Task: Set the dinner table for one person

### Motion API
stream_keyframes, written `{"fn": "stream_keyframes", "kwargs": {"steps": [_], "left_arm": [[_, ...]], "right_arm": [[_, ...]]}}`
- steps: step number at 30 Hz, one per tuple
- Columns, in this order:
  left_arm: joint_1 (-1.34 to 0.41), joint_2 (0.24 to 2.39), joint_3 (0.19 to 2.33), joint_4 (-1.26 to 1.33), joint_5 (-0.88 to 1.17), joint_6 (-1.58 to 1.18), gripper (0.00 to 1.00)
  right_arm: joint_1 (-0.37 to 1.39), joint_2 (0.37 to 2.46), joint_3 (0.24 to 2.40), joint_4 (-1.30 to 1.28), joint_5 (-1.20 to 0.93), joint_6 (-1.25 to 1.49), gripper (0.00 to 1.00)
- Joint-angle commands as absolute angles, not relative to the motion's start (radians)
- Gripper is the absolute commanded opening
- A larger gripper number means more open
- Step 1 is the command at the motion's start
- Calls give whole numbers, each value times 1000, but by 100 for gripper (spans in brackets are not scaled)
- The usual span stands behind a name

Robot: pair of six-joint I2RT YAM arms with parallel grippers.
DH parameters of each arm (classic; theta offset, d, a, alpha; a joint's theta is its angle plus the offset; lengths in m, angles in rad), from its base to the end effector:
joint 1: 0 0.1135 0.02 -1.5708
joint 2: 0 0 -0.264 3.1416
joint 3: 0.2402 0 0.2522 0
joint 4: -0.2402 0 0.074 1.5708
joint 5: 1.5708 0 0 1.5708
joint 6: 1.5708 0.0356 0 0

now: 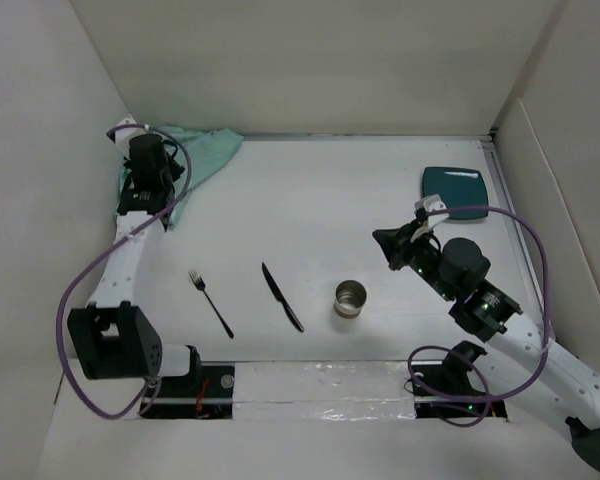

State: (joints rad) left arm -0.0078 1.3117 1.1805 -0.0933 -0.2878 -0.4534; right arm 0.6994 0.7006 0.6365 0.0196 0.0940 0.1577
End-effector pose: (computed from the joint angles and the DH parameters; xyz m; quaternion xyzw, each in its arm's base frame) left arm 0.3086 0.0077 0.3721 -0.2582 0.7349 -0.0319 0.6263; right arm 0.1367 0.1106 0.3230 -0.1618 0.7042 0.2560 0.6421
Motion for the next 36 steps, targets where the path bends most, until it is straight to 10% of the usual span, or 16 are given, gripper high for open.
{"fn": "stream_keyframes", "kwargs": {"steps": [1, 3, 4, 8, 31, 36], "left_arm": [[87, 1455, 1288, -132, -301, -439, 30], [123, 1576, 1343, -185, -333, -433, 42], [132, 1676, 1412, -211, -340, -416, 53], [132, 1772, 1474, -232, -383, -405, 64], [239, 2091, 1657, -212, -275, -296, 53], [230, 2085, 1632, -172, -236, -288, 28]], "right_arm": [[693, 695, 640, 28, 81, 147, 0], [693, 686, 638, 15, 78, 149, 17], [693, 674, 626, 11, 75, 152, 46], [693, 663, 615, 22, 57, 153, 58], [703, 733, 634, 41, 8, 149, 59], [703, 755, 634, 64, -31, 156, 60]]}}
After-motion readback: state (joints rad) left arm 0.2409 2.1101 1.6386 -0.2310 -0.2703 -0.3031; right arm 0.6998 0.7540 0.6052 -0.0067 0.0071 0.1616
